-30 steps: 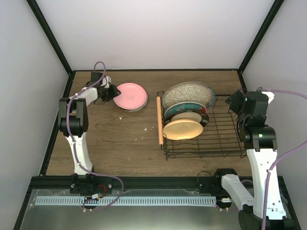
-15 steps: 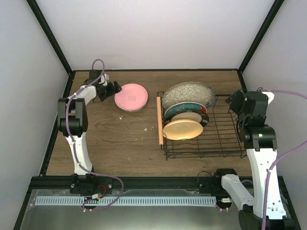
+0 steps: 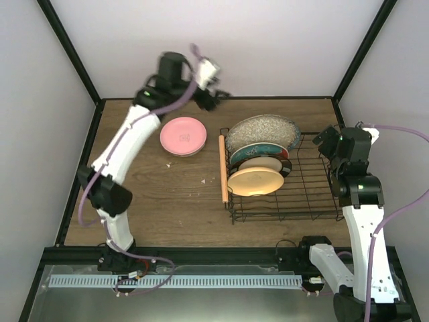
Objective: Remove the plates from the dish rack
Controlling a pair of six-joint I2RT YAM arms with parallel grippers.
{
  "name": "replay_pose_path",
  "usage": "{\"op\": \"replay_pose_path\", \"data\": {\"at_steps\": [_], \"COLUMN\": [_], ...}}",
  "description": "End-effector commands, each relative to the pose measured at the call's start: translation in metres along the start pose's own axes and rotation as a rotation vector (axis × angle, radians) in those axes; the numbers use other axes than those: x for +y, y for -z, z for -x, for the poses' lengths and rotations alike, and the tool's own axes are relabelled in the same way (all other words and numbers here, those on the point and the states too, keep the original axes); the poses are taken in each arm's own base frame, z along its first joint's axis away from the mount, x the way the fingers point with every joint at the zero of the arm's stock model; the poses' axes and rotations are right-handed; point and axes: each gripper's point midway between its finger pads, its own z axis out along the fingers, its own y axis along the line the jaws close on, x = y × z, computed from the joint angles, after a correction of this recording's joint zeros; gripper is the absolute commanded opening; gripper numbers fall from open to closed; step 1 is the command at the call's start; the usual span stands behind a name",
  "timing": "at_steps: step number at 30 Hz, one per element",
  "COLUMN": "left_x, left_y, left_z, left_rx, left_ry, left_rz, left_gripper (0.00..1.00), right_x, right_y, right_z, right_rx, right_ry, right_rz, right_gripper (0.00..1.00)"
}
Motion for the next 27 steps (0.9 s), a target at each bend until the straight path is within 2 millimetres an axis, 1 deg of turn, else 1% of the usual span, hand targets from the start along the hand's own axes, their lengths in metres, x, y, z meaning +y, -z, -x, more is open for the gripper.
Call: {"op": "replay_pose_path", "data": {"at_steps": [1,2,4,5,7,10,14,16,22,27], "left_x": [-0.166,-0.184,-0.211,-0.220,-0.234,-0.250,-0.267,-0.273,-0.290,-0.293], "left_y": [0.004,0.007,0.009,0.011,0.013,0.011,0.003,-0.002,-0.013,-0.022], "left_z": [-0.050,-0.057,-0.074,-0.082,-0.093,-0.109,-0.135,-0.143,-0.153,-0.166], "left_rx": [0.180,0.189,0.216,0.229,0.245,0.274,0.343,0.367,0.400,0.436], "left_ry": [-0.363,-0.417,-0.496,-0.529,-0.577,-0.638,-0.704,-0.719,-0.723,-0.729], "left_rz": [-0.330,-0.352,-0.382,-0.397,-0.415,-0.436,-0.466,-0.467,-0.470,-0.463], "left_gripper": [0.73,0.70,0.64,0.61,0.56,0.49,0.47,0.45,0.44,0.44], "right_x": [0.008,0.008,0.007,0.006,0.005,0.002,0.001,0.001,0.002,0.003], "right_y": [0.000,0.001,0.003,0.004,0.006,0.008,0.011,0.011,0.013,0.013], "right_z": [0.004,0.004,0.005,0.005,0.004,0.002,-0.001,-0.001,0.002,0.002], "right_rx": [-0.019,-0.020,-0.025,-0.028,-0.029,-0.027,-0.025,-0.024,-0.033,-0.040], "right_ry": [0.001,0.003,0.006,0.008,0.014,0.021,0.029,0.035,0.057,0.074], "right_rz": [0.036,0.036,0.038,0.038,0.037,0.037,0.043,0.046,0.049,0.053], "right_gripper": [1.00,1.00,1.00,1.00,1.00,1.00,1.00,1.00,1.00,1.00]}}
